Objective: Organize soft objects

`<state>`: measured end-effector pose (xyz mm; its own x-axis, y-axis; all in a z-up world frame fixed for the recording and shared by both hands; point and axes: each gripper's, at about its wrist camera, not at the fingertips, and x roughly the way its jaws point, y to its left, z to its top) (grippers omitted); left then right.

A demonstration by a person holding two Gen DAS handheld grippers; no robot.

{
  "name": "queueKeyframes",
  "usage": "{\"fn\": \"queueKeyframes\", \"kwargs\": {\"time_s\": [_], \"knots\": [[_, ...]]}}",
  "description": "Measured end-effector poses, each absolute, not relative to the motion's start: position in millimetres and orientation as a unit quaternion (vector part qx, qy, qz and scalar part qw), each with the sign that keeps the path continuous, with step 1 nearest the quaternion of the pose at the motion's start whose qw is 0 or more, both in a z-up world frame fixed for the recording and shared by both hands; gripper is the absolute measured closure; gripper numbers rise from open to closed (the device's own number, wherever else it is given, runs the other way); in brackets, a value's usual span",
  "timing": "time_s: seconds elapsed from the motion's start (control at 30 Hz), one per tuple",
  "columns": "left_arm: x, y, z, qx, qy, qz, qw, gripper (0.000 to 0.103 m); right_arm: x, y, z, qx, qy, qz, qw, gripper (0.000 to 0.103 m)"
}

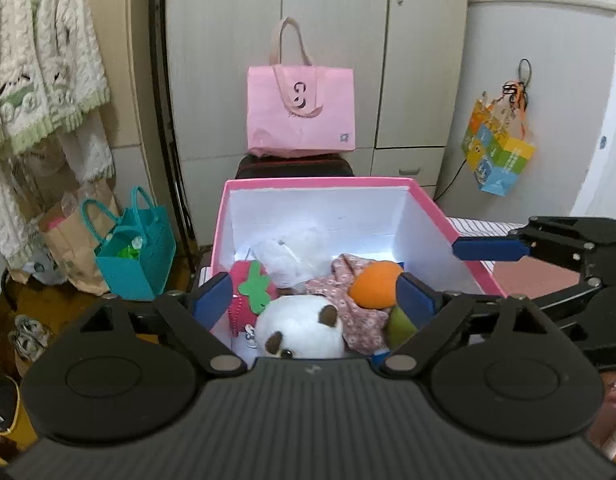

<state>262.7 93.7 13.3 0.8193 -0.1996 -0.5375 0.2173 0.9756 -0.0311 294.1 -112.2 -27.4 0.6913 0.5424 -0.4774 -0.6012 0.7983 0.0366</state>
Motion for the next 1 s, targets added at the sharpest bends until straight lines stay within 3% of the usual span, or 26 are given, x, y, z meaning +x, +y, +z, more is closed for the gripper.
{"fn": "queueKeyframes", "kwargs": {"time_s": [0.3,0.6,0.87,1.0], "knots": [[229,75,30,0.036,0.282,-0.092,0.954,0.000,256,-145,-20,-0.025,0.225,0.297,0.928,0.034],[185,56,49,0.045,0.316,-0.042,0.947,0.000,209,-177,-5,-0.034,0.225,0.257,0.939,0.032],[135,35,59,0.030,0.354,-0.115,0.928,0.000,157,-204,5,-0.030,0.218,0.237,0.946,0.028],[111,29,61,0.017,0.333,-0.128,0.934,0.000,147,-215,3,-0.026,0.223,0.215,0.950,0.010]]}}
